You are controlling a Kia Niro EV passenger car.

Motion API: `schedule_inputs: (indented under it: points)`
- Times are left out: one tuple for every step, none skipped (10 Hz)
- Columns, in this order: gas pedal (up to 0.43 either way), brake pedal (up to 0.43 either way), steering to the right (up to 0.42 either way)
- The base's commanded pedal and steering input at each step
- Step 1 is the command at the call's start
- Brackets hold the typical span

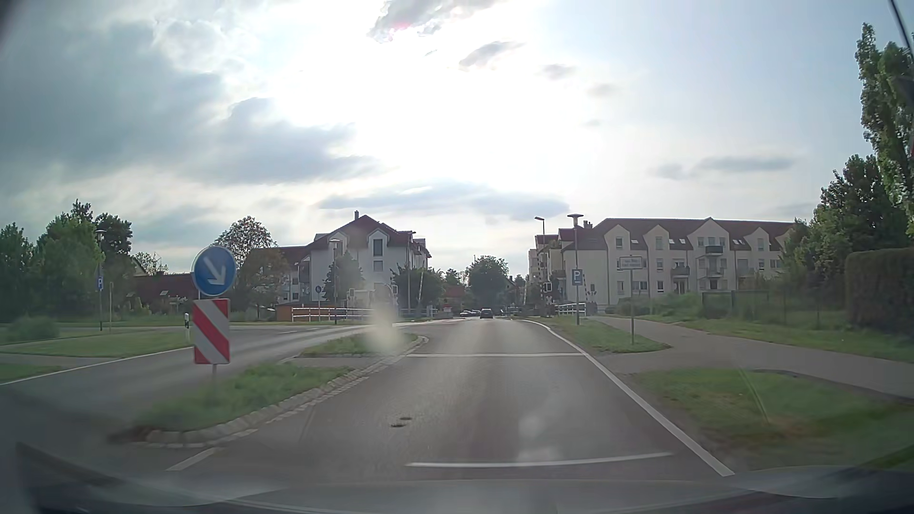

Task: Follow the waypoints while adhering to traffic rules and regulations

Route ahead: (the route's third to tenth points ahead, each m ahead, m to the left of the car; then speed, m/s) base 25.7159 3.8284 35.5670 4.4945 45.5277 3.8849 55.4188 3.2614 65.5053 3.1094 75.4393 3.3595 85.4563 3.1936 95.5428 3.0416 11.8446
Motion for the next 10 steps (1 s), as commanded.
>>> schedule_inputs:
  points:
    - [0.169, 0.000, 0.002]
    - [0.169, 0.000, 0.002]
    - [0.169, 0.000, 0.002]
    - [0.169, 0.000, 0.002]
    - [0.169, 0.000, 0.002]
    - [0.169, 0.000, 0.002]
    - [0.169, 0.000, 0.002]
    - [0.169, 0.000, 0.002]
    - [0.169, 0.000, 0.002]
    - [0.157, 0.000, 0.002]
